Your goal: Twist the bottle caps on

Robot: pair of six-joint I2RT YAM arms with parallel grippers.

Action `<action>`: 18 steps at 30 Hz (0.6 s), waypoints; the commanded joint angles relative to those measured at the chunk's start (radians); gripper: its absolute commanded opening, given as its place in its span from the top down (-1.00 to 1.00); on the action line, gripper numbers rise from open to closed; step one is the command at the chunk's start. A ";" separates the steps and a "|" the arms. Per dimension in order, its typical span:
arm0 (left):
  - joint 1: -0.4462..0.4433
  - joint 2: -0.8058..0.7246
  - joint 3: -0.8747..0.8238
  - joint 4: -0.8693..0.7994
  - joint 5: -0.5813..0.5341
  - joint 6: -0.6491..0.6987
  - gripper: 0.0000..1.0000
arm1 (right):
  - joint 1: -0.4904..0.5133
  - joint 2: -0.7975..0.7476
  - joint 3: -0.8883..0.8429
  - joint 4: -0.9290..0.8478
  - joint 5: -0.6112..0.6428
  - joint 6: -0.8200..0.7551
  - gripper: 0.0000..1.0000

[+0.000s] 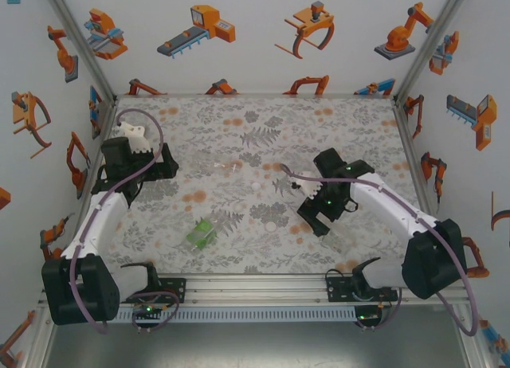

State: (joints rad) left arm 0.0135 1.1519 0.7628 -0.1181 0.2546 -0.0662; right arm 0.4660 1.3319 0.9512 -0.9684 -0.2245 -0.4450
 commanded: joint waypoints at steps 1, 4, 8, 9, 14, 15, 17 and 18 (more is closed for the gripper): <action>-0.003 -0.019 -0.010 0.009 0.000 0.001 -0.95 | 0.010 0.004 -0.024 -0.038 0.038 -0.032 -0.72; -0.004 -0.020 -0.010 0.003 0.005 -0.001 -0.95 | 0.015 0.033 -0.046 0.003 0.024 -0.019 -0.71; -0.009 -0.022 -0.007 -0.002 0.007 -0.004 -0.95 | 0.024 0.085 -0.068 0.062 0.025 0.003 -0.66; -0.010 -0.023 -0.005 -0.005 0.006 0.000 -0.95 | 0.025 0.096 -0.075 0.078 0.030 0.009 -0.64; -0.013 -0.021 0.000 -0.016 -0.013 0.003 -0.95 | 0.033 0.135 -0.111 0.145 0.083 0.027 -0.50; -0.014 -0.020 0.001 -0.018 -0.014 0.003 -0.95 | 0.033 0.142 -0.118 0.155 0.085 0.031 -0.49; -0.014 -0.020 0.001 -0.018 -0.006 0.005 -0.95 | 0.034 0.157 -0.124 0.162 0.082 0.034 -0.47; -0.014 -0.020 0.001 -0.018 -0.001 0.003 -0.95 | 0.034 0.165 -0.125 0.166 0.082 0.036 -0.47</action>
State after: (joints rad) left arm 0.0040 1.1511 0.7624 -0.1284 0.2504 -0.0662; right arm 0.4919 1.4780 0.8364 -0.8303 -0.1654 -0.4297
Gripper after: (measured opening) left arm 0.973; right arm 0.739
